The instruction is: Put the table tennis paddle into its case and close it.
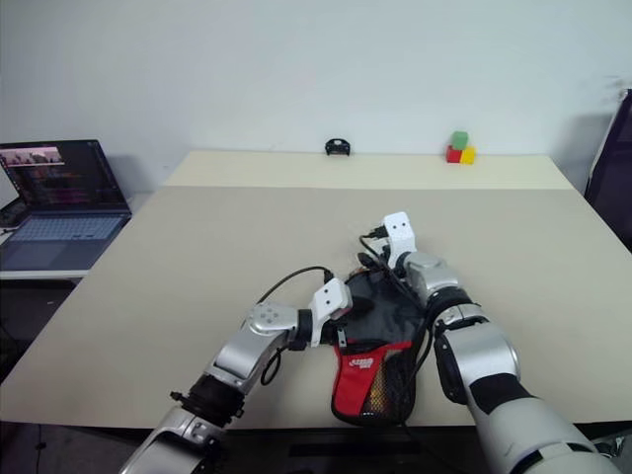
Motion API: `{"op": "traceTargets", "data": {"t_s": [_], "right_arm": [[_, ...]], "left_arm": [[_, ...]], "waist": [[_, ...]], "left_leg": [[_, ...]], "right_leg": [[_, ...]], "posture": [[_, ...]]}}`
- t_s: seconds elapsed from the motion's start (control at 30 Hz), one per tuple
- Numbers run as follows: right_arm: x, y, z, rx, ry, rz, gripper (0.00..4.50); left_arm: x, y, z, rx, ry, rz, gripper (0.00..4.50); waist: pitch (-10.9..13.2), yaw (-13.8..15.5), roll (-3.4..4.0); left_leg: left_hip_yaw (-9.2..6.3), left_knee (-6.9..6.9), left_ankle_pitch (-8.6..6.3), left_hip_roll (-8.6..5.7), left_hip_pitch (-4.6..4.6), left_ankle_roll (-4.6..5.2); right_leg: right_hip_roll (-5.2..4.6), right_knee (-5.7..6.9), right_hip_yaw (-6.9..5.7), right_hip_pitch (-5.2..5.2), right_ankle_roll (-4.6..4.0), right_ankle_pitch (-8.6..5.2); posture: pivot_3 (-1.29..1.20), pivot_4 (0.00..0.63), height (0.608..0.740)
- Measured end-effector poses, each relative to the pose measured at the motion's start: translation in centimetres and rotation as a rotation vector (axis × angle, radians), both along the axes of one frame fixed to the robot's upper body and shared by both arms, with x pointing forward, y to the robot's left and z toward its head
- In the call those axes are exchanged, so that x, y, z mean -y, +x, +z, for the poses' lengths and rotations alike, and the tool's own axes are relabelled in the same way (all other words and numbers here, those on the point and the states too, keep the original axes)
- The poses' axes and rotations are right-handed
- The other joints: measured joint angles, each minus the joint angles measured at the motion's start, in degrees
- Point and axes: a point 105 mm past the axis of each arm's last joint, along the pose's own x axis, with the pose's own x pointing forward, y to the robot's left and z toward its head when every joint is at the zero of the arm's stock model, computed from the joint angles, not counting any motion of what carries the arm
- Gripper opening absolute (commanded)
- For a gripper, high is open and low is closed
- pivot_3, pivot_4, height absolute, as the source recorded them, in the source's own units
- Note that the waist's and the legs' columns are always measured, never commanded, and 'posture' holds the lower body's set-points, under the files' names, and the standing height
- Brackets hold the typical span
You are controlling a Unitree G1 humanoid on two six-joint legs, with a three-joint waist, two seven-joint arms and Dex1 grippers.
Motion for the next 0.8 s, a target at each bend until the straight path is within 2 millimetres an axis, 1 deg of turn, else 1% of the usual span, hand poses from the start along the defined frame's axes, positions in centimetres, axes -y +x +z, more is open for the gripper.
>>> {"op": "traceTargets", "data": {"t_s": [0.1,0.33,0.4,0.43,0.5,0.53,0.63,0.7,0.8], "right_arm": [[0.3,0.1,-0.1,0.016,-0.026,-0.024,3.86],[0.5,0.3,0.0,0.052,-0.086,-0.03,1.44],[0.5,0.3,0.0,0.052,-0.087,-0.029,0.86],[0.5,0.3,0.0,0.052,-0.087,-0.028,0.64],[0.2,0.2,0.0,0.05,-0.083,-0.024,0.34],[0.1,0.2,0.0,0.049,-0.077,-0.022,0.28],[-0.2,0.1,-0.1,0.045,-0.065,-0.017,0.26],[-0.2,0.2,0.0,0.044,-0.06,-0.019,0.26],[0.1,0.2,0.1,0.039,-0.043,-0.024,0.26]], "left_arm": [[0.0,0.0,0.0,0.001,0.003,-0.001,4.5],[0.4,0.3,-0.2,0.002,0.01,-0.014,4.5],[0.7,0.6,-0.3,0.003,0.013,-0.022,4.5],[0.9,0.7,-0.4,0.002,0.016,-0.027,4.5],[1.1,0.9,-0.5,0.001,0.022,-0.036,4.5],[1.2,1.0,-0.6,0.001,0.021,-0.042,4.5],[1.3,1.2,-0.8,-0.004,0.024,-0.057,4.5],[1.3,1.2,-0.9,0.0,0.028,-0.063,4.5],[1.3,1.2,-1.0,0.0,0.029,-0.079,4.5]], "waist": [[0.0,0.0,0.0],[0.0,0.0,0.03],[0.0,0.0,0.03],[0.0,0.1,0.04],[-0.1,0.2,0.06],[-0.1,0.3,0.08],[-0.1,0.4,0.09],[-0.1,0.4,0.09],[-0.1,0.3,0.12]], "left_leg": [[0.0,0.0,0.0,0.0,0.0,0.0],[0.01,0.02,0.0,-0.01,0.06,-0.01],[0.01,0.03,0.01,-0.02,0.11,-0.01],[0.01,0.05,0.01,-0.02,0.12,-0.01],[0.0,0.05,0.01,-0.02,0.16,0.0],[0.0,0.05,0.01,-0.03,0.19,0.0],[0.0,0.05,0.0,-0.04,0.44,0.02],[-0.01,0.04,-0.11,-0.03,0.65,0.21],[-0.01,0.04,-0.12,-0.03,0.7,0.23]], "right_leg": [[0.0,0.0,0.0,0.0,0.0,0.0],[0.0,0.0,0.0,0.07,0.0,0.0],[0.0,0.02,0.0,0.12,-0.01,0.01],[0.0,0.03,-0.01,0.13,-0.02,0.02],[0.0,0.02,-0.01,0.18,-0.06,0.05],[0.0,0.03,-0.01,0.21,-0.06,0.06],[-0.01,0.01,-0.01,0.43,-0.07,0.07],[-0.01,-0.01,-0.02,0.63,-0.07,0.07],[0.0,0.01,-0.02,0.66,-0.07,0.07]], "posture": [[0.0,0.15,0.74],[0.0,0.15,0.74],[0.0,0.15,0.74],[0.0,0.15,0.74],[0.0,0.15,0.74],[0.0,0.15,0.74],[0.0,0.15,0.74],[0.0,0.15,0.74],[0.0,0.15,0.74]]}}
